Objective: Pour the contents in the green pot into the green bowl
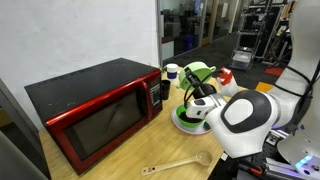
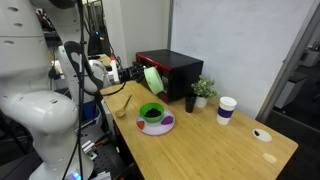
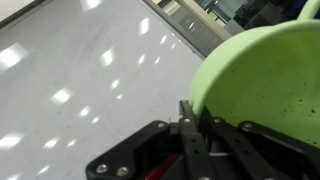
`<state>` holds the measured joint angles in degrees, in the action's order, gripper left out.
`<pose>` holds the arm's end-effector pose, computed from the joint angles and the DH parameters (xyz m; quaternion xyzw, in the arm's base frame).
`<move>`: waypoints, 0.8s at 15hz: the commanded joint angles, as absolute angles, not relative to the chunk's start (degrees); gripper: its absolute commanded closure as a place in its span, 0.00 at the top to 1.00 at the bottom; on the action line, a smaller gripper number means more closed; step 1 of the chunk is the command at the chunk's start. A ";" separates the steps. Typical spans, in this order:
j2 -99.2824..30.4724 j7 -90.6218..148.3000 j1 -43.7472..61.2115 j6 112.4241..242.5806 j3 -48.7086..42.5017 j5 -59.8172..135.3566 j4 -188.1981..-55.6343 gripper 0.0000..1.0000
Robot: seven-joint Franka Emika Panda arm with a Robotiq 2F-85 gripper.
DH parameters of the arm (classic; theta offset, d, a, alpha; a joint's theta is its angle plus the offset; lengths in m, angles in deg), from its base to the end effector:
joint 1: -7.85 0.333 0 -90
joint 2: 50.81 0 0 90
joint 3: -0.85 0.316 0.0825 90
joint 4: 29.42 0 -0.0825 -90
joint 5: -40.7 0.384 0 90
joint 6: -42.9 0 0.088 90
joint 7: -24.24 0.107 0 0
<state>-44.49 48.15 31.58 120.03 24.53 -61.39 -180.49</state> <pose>0.3508 0.2055 0.2663 0.4142 0.4551 0.0757 0.7846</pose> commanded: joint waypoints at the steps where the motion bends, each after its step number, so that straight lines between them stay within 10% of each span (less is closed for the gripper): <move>1: -44.53 48.11 30.38 121.62 24.07 -61.98 -180.35 0.02; 12: -46.15 47.29 22.31 134.75 16.82 -58.07 -174.74 0.02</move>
<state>-44.76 48.15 24.42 130.33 18.04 -60.50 -176.63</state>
